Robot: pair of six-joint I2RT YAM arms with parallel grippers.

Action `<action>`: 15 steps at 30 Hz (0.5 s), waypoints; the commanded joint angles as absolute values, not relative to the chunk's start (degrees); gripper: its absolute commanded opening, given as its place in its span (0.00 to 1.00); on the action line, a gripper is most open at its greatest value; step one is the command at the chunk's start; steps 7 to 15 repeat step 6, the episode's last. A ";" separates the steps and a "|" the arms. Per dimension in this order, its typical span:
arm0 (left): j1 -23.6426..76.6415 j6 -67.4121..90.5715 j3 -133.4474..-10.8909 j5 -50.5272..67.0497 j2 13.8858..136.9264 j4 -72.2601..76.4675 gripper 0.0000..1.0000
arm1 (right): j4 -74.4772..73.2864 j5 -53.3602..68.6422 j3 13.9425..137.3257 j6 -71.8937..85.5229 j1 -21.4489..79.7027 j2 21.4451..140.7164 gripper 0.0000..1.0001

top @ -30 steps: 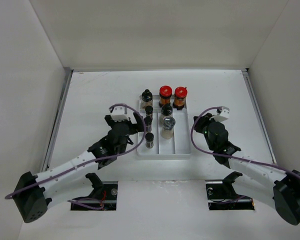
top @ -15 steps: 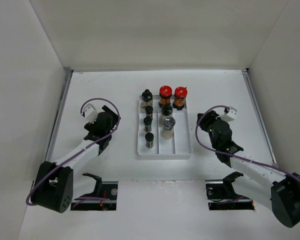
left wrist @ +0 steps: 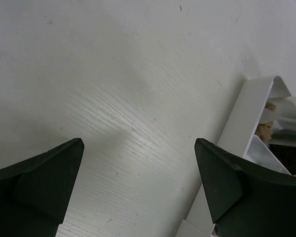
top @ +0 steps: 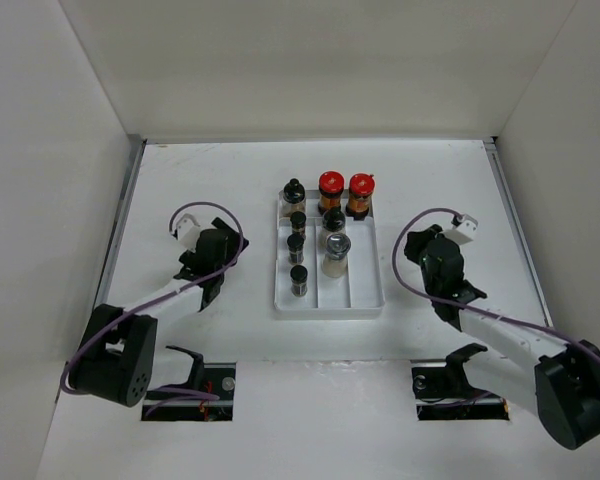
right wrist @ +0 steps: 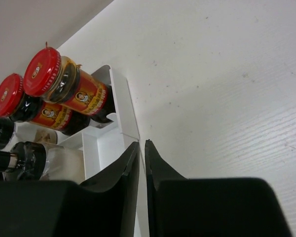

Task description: Organize the condiment bottles

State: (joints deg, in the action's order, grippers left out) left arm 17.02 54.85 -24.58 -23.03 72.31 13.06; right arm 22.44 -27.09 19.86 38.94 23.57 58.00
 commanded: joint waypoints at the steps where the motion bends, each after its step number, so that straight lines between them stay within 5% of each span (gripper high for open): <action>1: 16.75 55.46 -21.72 -19.78 69.26 20.47 1.00 | 21.19 -28.74 22.85 39.20 23.25 59.24 0.13; 15: 17.44 53.62 -21.01 -19.95 66.62 20.83 1.00 | 19.78 -29.53 24.61 38.58 23.51 59.94 0.14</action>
